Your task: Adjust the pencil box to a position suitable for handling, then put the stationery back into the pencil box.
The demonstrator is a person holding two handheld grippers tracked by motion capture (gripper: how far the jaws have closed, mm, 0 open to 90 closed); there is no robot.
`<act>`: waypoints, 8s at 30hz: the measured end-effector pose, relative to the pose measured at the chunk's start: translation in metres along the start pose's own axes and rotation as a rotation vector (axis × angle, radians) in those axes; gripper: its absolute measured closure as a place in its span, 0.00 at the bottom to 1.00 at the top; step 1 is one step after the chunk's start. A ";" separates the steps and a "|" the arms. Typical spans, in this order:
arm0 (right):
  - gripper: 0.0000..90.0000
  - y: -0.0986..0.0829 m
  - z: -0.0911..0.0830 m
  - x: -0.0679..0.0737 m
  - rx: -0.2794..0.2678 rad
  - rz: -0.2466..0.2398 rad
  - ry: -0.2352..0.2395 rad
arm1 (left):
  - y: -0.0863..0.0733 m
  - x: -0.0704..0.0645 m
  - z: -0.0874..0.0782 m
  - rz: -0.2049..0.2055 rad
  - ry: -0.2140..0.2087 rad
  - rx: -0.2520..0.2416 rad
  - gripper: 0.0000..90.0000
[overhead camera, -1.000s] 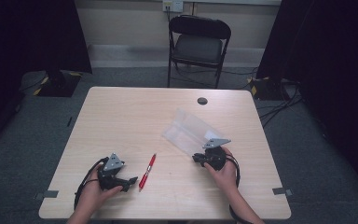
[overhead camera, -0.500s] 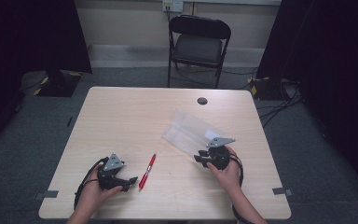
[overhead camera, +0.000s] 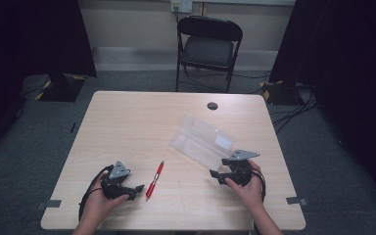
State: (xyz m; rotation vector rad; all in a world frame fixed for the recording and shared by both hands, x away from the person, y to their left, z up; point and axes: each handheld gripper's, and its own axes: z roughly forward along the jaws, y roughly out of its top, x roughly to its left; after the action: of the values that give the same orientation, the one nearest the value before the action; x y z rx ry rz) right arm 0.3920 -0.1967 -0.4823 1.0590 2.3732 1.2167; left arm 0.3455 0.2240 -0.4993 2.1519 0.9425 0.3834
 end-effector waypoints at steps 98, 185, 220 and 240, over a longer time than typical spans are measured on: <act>0.26 -0.002 -0.011 0.005 -0.025 -0.017 0.034 | 0.067 -0.065 0.059 0.066 -0.241 0.060 0.85; 0.90 0.000 0.024 0.039 0.103 -0.173 0.157 | 0.033 -0.031 0.037 0.066 -0.044 -0.014 0.25; 0.91 0.008 0.020 0.045 0.046 -0.062 0.099 | 0.033 -0.032 0.038 0.064 -0.040 -0.009 0.23; 0.91 0.018 0.002 0.032 -0.005 -0.049 0.105 | 0.035 -0.036 0.042 0.077 -0.057 0.009 0.10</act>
State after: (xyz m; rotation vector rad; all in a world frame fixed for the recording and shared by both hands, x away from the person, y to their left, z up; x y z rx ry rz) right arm 0.3795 -0.1658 -0.4664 0.9519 2.4576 1.2902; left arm 0.3605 0.1599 -0.5013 2.2002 0.8327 0.3543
